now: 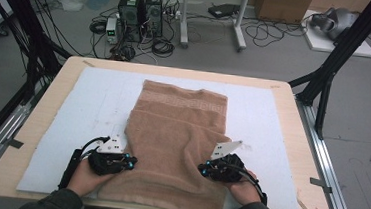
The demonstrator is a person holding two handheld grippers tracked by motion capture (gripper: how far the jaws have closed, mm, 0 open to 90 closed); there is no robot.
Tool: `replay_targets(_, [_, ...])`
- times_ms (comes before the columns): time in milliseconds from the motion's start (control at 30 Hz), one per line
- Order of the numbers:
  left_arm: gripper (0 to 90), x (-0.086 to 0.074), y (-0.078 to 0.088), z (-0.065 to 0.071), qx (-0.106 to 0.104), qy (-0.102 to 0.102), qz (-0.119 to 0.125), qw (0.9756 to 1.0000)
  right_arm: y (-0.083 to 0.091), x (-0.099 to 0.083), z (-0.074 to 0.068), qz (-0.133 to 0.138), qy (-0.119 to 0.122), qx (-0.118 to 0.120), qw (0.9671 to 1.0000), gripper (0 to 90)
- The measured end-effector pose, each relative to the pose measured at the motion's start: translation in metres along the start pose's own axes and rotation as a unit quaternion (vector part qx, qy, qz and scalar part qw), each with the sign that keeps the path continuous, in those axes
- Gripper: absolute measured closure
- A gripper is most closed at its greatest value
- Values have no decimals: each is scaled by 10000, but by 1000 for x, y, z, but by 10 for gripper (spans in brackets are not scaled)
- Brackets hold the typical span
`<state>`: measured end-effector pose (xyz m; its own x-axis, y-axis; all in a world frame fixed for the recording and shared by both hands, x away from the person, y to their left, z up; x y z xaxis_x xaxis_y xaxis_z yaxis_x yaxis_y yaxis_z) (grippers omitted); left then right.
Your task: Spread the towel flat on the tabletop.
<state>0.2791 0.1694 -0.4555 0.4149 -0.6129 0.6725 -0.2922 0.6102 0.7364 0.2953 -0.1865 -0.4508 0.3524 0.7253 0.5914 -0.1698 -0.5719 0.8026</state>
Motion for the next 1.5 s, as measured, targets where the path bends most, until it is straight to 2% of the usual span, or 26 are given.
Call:
replay_targets(100, [858,-4,7,9,-14,-127,-26,9999,6,-3,-7,131,-9,90,9999,864])
replay_targets(333, [860,-22,31,36,-203,-255,28,9995,23,-12,-33,349,115,368,9986,864])
replay_targets(400, [860,-26,41,48,-318,-306,103,9990,29,-14,-44,413,229,554,9973,863])
replay_targets(467, [859,-28,49,59,-430,-348,206,9983,36,-14,-55,596,336,960,9930,851])
replay_targets(500, [853,-27,53,62,-437,-403,236,9979,40,-13,-60,667,361,1086,9912,825])
replay_targets(533, [825,-26,55,63,-391,-410,282,9980,44,-12,-62,745,371,1107,9904,774])
replay_targets(567, [758,-24,56,62,-347,-363,335,9982,47,-10,-62,834,347,1041,9905,748])
replay_targets(633, [708,-19,53,54,-229,-288,385,9986,49,-7,-56,737,317,639,9947,680])
replay_targets(667, [684,-17,51,49,-172,-271,426,9986,47,-5,-47,663,246,431,9966,677])
replay_targets(700, [662,-13,47,42,-52,-265,452,9986,45,-5,-42,610,188,336,9974,650])
replay_targets(733, [647,-11,43,35,9,-260,455,9986,39,-4,-33,491,45,120,9987,627])
replay_targets(833, [581,-3,27,16,220,-96,389,9990,22,-3,-12,250,-156,-73,9995,604])
replay_targets(900, [573,0,18,5,301,-25,318,9990,12,-2,-4,185,-282,-38,9994,613])
replay_targets(967, [570,0,9,-2,319,65,206,9993,1,-3,0,66,-283,-28,9996,675])
replay_targets(1000, [585,-1,6,-3,255,96,128,9995,-2,-4,0,62,-246,-72,9997,717])
replay_targets(1033, [641,-4,0,-3,223,41,-15,9997,-2,-4,0,124,-229,-122,9996,755])
replay_targets(1067, [686,-6,0,-1,334,12,105,9994,-3,-5,1,147,-264,-60,9995,802])
replay_targets(1100, [752,-7,1,0,318,138,132,9993,-3,-5,1,169,-251,-13,9995,817])
replay_targets(1133, [826,-7,1,1,322,152,130,9993,-3,-5,1,178,-208,-1,9996,835])
replay_targets(1167, [850,-7,2,3,382,111,114,9991,-3,-5,0,180,-221,94,9995,849])
replay_targets(1300, [865,-11,7,10,298,25,88,9995,-1,-5,-5,173,-153,312,9992,859])
replay_targets(1367, [865,-15,13,15,256,21,104,9996,1,-6,-12,210,-94,315,9992,857])
replay_targets(1500, [865,-26,27,35,73,-51,196,9998,7,-12,-27,254,19,450,9987,855])
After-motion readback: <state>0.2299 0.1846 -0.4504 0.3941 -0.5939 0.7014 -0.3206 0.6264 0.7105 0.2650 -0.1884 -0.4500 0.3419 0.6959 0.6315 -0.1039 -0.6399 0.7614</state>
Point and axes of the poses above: each handheld gripper's, and its own axes: y roughly backward along the jaws, x roughly out of its top, z roughly to its right, the point moved 2 cm from there along -y, roughly forward along the jaws, and after that the axes turned 7 degrees about -z, right-handed, at the moved point
